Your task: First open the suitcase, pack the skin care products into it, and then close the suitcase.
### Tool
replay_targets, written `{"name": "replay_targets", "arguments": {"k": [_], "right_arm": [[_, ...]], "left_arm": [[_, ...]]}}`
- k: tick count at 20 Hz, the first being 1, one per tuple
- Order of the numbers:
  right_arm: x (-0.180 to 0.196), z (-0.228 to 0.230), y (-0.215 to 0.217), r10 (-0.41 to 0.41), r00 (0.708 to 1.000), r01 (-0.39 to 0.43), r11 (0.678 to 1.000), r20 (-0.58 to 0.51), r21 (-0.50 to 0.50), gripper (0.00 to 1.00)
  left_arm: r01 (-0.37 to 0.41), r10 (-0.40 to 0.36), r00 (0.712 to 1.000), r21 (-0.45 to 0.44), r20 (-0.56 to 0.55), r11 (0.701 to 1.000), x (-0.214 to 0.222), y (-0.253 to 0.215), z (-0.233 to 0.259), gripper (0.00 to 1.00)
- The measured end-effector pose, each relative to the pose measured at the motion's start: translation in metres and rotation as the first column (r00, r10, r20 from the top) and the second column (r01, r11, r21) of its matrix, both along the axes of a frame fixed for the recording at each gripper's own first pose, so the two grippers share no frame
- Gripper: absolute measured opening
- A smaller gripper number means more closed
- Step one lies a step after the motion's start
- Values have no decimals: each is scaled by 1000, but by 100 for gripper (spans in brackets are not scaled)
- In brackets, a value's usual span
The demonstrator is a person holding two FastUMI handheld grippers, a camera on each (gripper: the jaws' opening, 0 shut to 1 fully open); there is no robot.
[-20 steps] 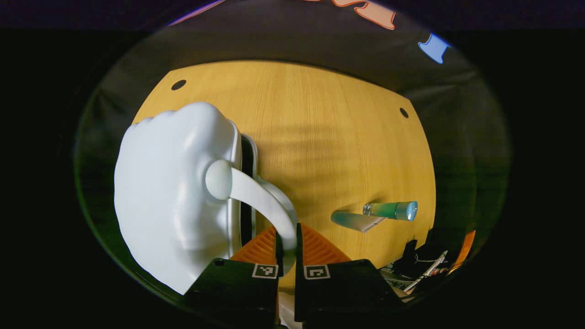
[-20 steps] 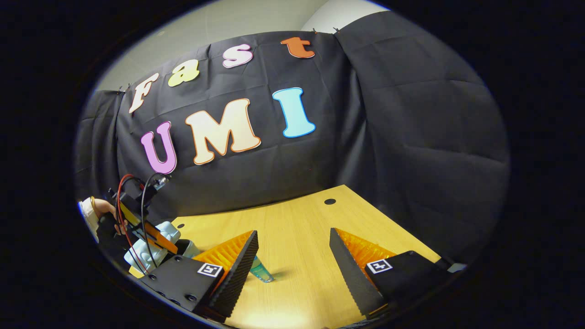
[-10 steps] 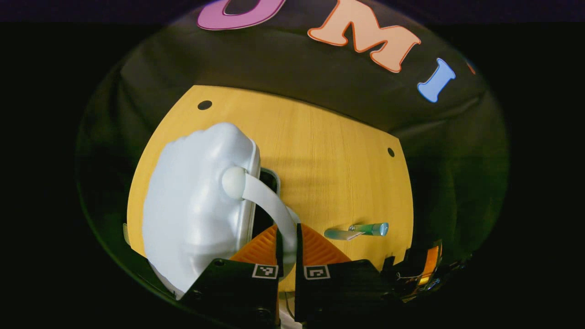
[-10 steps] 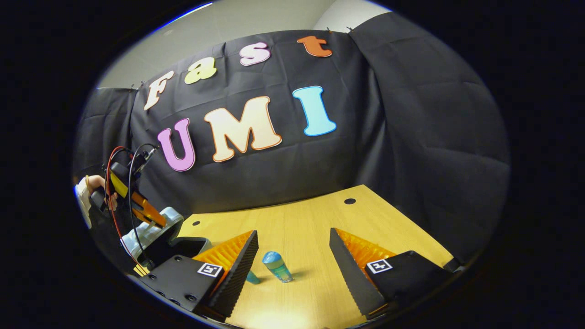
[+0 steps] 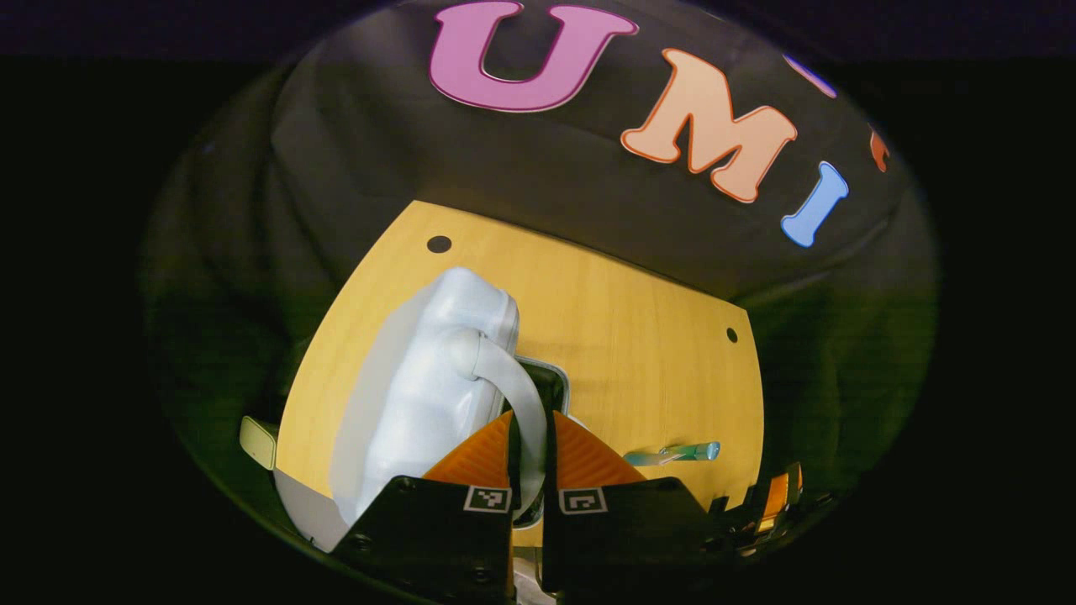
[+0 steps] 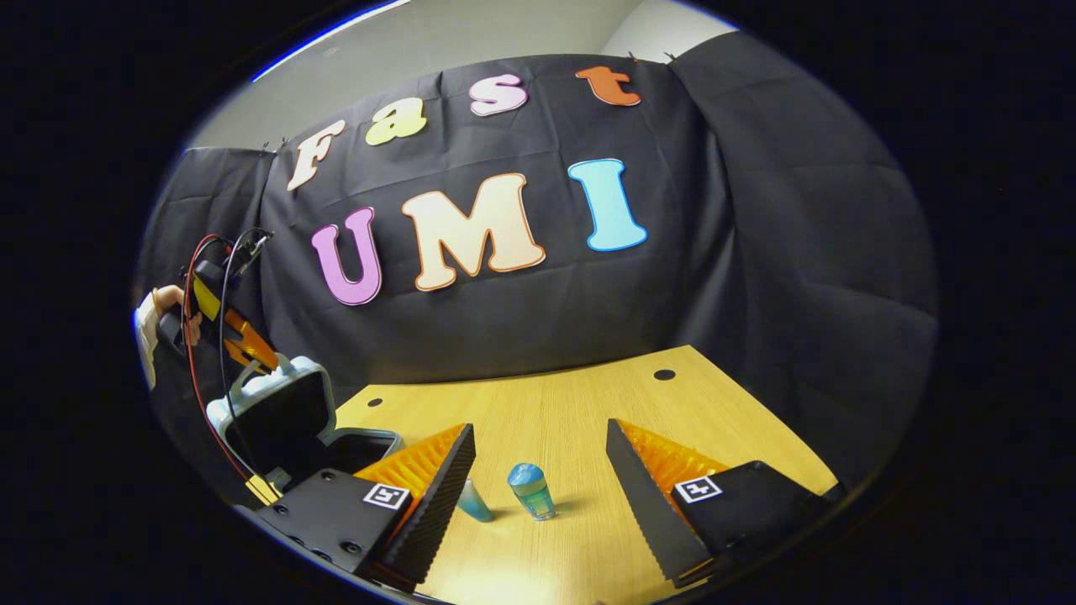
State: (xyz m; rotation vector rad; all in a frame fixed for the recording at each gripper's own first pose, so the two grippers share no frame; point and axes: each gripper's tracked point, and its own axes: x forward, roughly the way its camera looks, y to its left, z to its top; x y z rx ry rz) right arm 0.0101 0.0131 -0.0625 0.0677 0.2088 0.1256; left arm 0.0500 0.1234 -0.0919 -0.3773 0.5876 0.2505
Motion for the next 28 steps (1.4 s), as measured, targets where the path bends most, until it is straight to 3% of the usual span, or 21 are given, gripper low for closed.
{"name": "replay_targets", "arguments": {"k": [7, 13, 19, 21, 22, 27, 28], "right_arm": [[5, 18, 25, 22, 999, -22, 999, 23, 27, 94], [2, 24, 52, 52, 998, -52, 999, 37, 7, 98], [0, 29, 70, 74, 996, -73, 997, 42, -22, 94], [0, 33, 74, 78, 996, -77, 997, 47, -25, 98], [0, 33, 77, 82, 996, -81, 996, 45, -25, 94], [1, 23, 84, 96, 995, -95, 994, 22, -45, 94], [1, 20, 86, 97, 995, -96, 994, 15, -48, 98]], "left_arm": [[-84, 84, 995, 2, 56, 996, -21, 37, 13, 6], [-172, 171, 982, 4, 79, 985, -41, 76, 13, 7], [-207, 205, 973, 12, 110, 978, -56, 99, 7, 6], [-243, 242, 965, 1, 102, 970, -66, 110, -2, 6], [-264, 264, 960, -7, 95, 964, -72, 113, -7, 6], [-366, 367, 929, -45, 32, 930, -109, 140, -49, 4], [-376, 377, 926, -56, 26, 925, -117, 143, -58, 4]]}}
